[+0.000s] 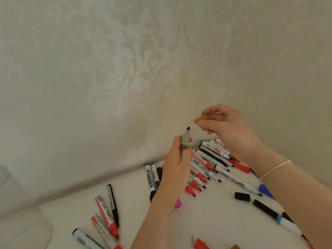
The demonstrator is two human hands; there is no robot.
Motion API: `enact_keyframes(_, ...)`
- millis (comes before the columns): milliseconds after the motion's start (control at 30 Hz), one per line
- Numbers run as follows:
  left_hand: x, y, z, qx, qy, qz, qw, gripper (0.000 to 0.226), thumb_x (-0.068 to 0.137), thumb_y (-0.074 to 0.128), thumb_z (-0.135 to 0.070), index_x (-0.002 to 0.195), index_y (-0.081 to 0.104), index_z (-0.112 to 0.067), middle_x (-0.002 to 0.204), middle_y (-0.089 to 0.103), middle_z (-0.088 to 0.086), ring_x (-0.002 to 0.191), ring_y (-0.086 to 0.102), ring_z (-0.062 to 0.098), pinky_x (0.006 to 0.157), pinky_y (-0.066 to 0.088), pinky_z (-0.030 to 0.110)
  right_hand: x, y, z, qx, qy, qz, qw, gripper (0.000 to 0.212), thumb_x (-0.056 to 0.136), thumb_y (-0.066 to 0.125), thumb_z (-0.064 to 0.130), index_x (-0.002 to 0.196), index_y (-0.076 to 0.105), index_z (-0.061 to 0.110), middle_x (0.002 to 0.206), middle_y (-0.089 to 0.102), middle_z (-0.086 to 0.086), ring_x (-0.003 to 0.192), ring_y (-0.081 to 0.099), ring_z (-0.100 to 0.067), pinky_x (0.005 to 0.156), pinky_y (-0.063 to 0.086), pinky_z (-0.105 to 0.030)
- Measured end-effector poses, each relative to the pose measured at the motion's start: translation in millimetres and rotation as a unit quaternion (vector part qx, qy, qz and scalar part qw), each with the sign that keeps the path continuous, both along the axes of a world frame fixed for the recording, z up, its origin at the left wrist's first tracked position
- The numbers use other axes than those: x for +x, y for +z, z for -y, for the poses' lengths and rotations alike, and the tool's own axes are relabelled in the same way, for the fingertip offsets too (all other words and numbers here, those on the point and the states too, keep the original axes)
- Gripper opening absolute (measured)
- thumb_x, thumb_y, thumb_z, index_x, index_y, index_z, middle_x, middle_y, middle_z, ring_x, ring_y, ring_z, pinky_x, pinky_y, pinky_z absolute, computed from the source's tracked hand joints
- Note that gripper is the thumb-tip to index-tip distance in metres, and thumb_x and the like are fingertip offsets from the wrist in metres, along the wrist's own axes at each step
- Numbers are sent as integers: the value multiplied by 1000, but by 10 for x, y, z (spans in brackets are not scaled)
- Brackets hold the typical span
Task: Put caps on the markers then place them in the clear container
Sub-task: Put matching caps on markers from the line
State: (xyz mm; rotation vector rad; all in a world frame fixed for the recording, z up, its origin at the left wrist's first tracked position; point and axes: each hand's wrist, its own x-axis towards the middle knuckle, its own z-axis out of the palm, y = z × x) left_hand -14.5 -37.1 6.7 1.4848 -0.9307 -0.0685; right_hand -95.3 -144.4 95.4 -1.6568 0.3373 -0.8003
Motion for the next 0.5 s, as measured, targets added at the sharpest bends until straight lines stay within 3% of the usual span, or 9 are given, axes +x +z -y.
enact_keyframes(133, -59, 32, -21, 44, 0, 44, 998, 16, 100, 35, -11, 94, 46, -22, 61, 37, -7, 51, 32, 4, 47, 31, 16, 4, -80, -13, -17, 27, 15, 999, 19, 87, 59, -4, 103, 66, 3, 92, 73, -11, 72, 61, -15, 63, 50, -20)
enact_keyframes(333, -58, 42, -27, 75, 24, 61, 995, 15, 101, 35, -14, 97, 47, -22, 57, 35, -7, 46, 34, 3, 46, 32, 15, 23, -138, 27, 15, 34, 52, 998, 17, 87, 59, -3, 99, 67, 7, 89, 74, -8, 70, 62, -12, 66, 52, -21)
enact_keyframes(500, -75, 51, -32, 88, 21, 69, 993, 17, 101, 37, -21, 92, 45, -32, 53, 45, -17, 49, 40, 1, 50, 35, 13, 36, -167, -25, -30, 65, -22, 997, 18, 86, 62, -2, 101, 67, 6, 91, 75, -5, 85, 69, -18, 74, 53, -26)
